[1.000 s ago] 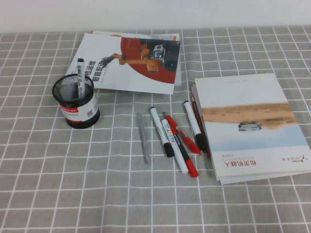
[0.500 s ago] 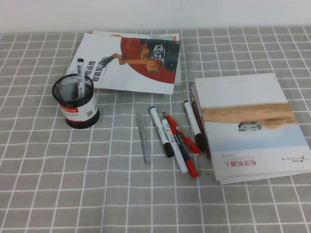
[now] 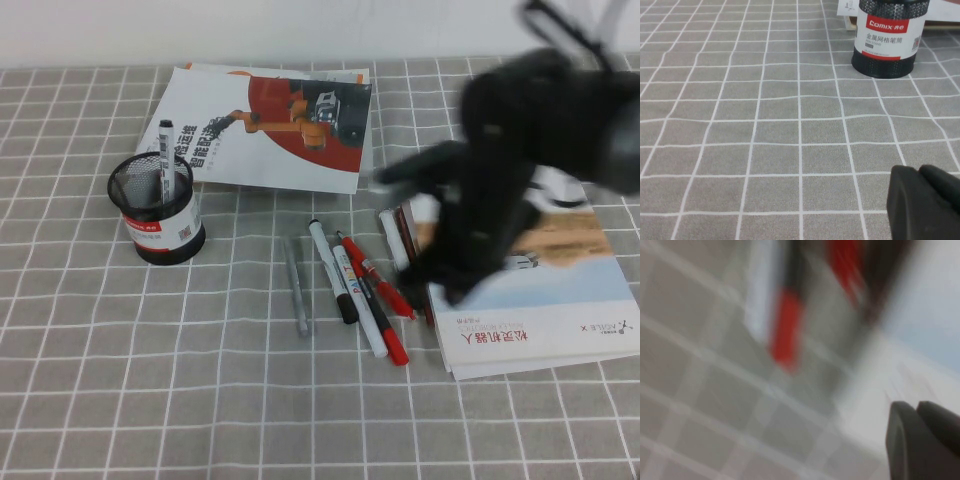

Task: Put the pen into the pen holder
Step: Pick up the pen on the table

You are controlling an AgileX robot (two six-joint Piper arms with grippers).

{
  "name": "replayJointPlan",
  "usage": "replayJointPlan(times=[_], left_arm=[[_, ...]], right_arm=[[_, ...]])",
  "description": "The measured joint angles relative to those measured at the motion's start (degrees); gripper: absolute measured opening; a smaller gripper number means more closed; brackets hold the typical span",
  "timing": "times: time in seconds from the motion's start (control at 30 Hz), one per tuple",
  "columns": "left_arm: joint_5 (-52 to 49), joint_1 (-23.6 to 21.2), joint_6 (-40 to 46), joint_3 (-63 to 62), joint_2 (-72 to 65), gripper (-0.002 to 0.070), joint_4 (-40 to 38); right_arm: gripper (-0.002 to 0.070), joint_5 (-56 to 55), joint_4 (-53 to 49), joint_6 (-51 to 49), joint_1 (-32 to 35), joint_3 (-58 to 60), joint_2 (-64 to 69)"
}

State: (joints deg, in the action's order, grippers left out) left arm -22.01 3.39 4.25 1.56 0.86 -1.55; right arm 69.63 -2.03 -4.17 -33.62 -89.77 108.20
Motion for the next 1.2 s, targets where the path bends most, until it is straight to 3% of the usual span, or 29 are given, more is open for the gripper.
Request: replayJointPlan(times=[0.23, 0.4, 0.53, 1.2], left_arm=[[0.0, 0.0, 0.0, 0.0, 0.0, -0.0003, 0.0], [0.0, 0.0, 0.0, 0.0, 0.0, -0.0003, 0.0], [0.0, 0.0, 0.0, 0.0, 0.0, -0.0003, 0.0], [0.0, 0.0, 0.0, 0.0, 0.0, -0.0003, 0.0]], right_arm=[[0.0006, 0.1, 3.1, 0.0, -3.6, -18.3, 13.3], [0.0146, 0.2, 5.2, -0.2, -5.1, -27.2, 20.0], [0.0216, 0.3, 4.9, -1.4, -5.9, -30.9, 23.5], [0.0230, 0.6, 2.0, -5.0, -6.0, -32.6, 26.7]])
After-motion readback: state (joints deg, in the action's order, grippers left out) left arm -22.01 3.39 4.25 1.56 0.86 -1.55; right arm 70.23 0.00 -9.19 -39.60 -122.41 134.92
